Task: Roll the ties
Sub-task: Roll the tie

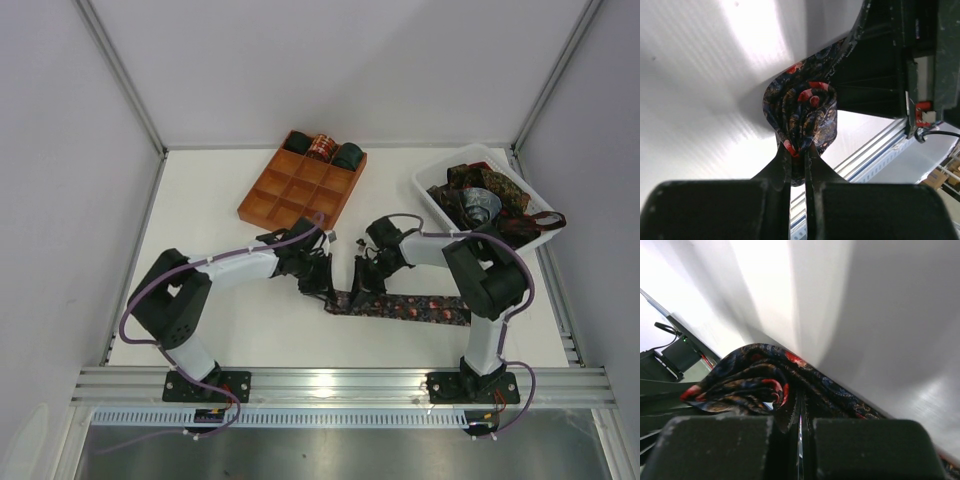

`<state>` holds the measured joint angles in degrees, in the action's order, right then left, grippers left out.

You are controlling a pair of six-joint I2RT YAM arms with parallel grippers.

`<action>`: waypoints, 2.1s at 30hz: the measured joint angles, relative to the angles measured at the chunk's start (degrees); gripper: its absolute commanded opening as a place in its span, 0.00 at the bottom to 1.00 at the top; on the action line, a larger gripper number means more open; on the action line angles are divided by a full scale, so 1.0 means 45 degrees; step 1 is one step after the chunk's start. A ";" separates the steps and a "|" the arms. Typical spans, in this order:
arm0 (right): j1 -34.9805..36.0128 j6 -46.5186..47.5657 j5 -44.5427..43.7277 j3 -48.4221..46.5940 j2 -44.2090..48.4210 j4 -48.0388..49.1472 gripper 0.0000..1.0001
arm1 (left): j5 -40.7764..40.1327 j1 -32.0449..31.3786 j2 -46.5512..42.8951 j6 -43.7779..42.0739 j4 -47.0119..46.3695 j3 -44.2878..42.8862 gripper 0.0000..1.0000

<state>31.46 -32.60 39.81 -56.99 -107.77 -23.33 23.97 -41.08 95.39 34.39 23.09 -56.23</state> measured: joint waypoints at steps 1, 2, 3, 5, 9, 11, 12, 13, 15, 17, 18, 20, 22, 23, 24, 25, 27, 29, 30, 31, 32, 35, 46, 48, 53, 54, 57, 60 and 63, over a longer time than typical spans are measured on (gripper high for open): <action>0.0136 -0.0102 -0.0044 -0.0160 -0.0097 0.0015 0.00 | -0.0078 0.0010 0.0000 -0.0063 0.0189 0.0005 0.01; 0.0209 -0.0180 -0.0107 -0.0262 -0.0141 0.0024 0.00 | -0.0170 0.0024 0.0000 -0.0121 0.0369 0.0000 0.00; 0.0282 -0.0214 -0.0189 -0.0325 -0.0151 0.0005 0.00 | -0.0248 0.0029 0.0000 -0.0175 0.0476 0.0000 0.00; 0.0287 -0.0233 -0.0306 -0.0393 -0.0151 -0.0034 0.00 | -0.0369 0.0029 0.0000 -0.0330 0.0665 0.0000 0.00; -0.0024 -0.0029 -0.0359 -0.0393 -0.0141 -0.0257 0.00 | -0.0525 0.0097 -0.0005 -0.0471 0.0835 0.0005 0.00; -0.0185 0.0131 -0.0423 -0.0393 -0.0092 -0.0418 0.00 | -0.0539 0.0160 -0.0005 -0.0534 0.0855 0.0005 0.00; -0.0282 0.0214 -0.0442 -0.0379 -0.0053 -0.0466 0.00 | -0.0539 0.0209 -0.0005 -0.0559 0.0869 0.0005 0.01; -0.0340 0.0272 -0.0461 -0.0350 -0.0015 -0.0476 0.00 | -0.0539 0.0287 -0.0005 -0.0583 0.0889 0.0005 0.00; -0.0423 0.0345 -0.0510 -0.0243 0.0107 -0.0515 0.00 | -0.0539 0.0457 -0.0005 -0.0680 0.0957 0.0005 0.00; -0.0481 0.0359 -0.0539 -0.0194 0.0180 -0.0588 0.00 | -0.0539 0.0573 -0.0005 -0.0763 0.1020 0.0005 0.00; -0.0481 0.0355 -0.0549 -0.0194 0.0209 -0.0597 0.00 | -0.0539 0.0593 -0.0005 -0.0772 0.1030 0.0005 0.00; -0.0442 0.0350 -0.0588 -0.0194 0.0282 -0.0617 0.00 | -0.0534 0.0612 -0.0005 -0.0782 0.1035 0.0005 0.01; -0.0408 0.0345 -0.0622 -0.0248 0.0359 -0.0670 0.00 | -0.0534 0.0612 -0.0005 -0.0777 0.1035 0.0005 0.00; -0.0369 0.0345 -0.0627 -0.0335 0.0364 -0.0733 0.00 | -0.0534 0.0612 -0.0005 -0.0777 0.1039 0.0005 0.00; -0.0335 0.0345 -0.0636 -0.0466 0.0364 -0.0782 0.00 | -0.0539 0.0612 -0.0005 -0.0777 0.1035 0.0005 0.00; -0.0287 0.0345 -0.0646 -0.0631 0.0364 -0.0840 0.00 | -0.0534 0.0612 -0.0005 -0.0772 0.1035 0.0005 0.00; -0.0136 0.0345 -0.0646 -0.0996 0.0359 -0.0884 0.00 | -0.0534 0.0612 -0.0005 -0.0772 0.1039 -0.0005 0.00; 0.0097 0.0345 -0.0641 -0.1292 0.0359 -0.0865 0.00 | -0.0539 0.0612 -0.0005 -0.0777 0.1049 -0.0010 0.00; 0.0170 0.0340 -0.0641 -0.1365 0.0359 -0.0845 0.00 | -0.0539 0.0612 -0.0005 -0.0772 0.1059 -0.0019 0.00; 0.0228 0.0325 -0.0636 -0.1404 0.0359 -0.0821 0.00 | -0.0544 0.0612 -0.0005 -0.0772 0.1093 -0.0034 0.01; 0.0316 0.0287 -0.0622 -0.1409 0.0359 -0.0801 0.00 | -0.0559 0.0612 -0.0005 -0.0772 0.1107 -0.0044 0.00; 0.0476 0.0238 -0.0593 -0.1409 0.0345 -0.0801 0.00 | -0.0588 0.0612 -0.0005 -0.0772 0.1137 -0.0058 0.00; 0.0573 -0.0053 -0.0311 -0.1433 -0.0364 -0.0296 0.00 | -0.0554 0.0612 0.0000 -0.0748 0.1583 -0.0495 0.00; 0.0568 -0.0092 -0.0291 -0.1467 -0.0389 -0.0262 0.00 | -0.0500 0.0612 0.0010 -0.0738 0.1676 -0.0612 0.02; 0.0573 -0.0277 -0.0296 -0.1511 -0.0398 -0.0063 0.00 | -0.0262 0.0476 0.0287 -0.0641 0.1865 -0.1205 0.07; 0.0573 -0.0311 -0.0296 -0.1511 -0.0403 -0.0034 0.00 | -0.0233 0.0413 0.0364 -0.0627 0.1870 -0.1321 0.07; 0.0578 -0.0345 -0.0296 -0.1511 -0.0408 -0.0039 0.00 | -0.0238 0.0126 0.0680 -0.0549 0.2064 -0.1787 0.11; 0.0578 -0.0389 -0.0316 -0.1511 -0.0413 -0.0058 0.00 | -0.0262 -0.0189 0.1088 -0.0525 0.2259 -0.2302 0.12; 0.0578 -0.0384 -0.0457 -0.1472 -0.0427 -0.0117 0.00 | -0.0287 -0.0398 0.1486 -0.0515 0.2448 -0.2701 0.12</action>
<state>34.06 -34.33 37.76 -63.61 -109.69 -23.86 22.68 -42.87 102.08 32.08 34.11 -68.38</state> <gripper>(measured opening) 0.009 0.129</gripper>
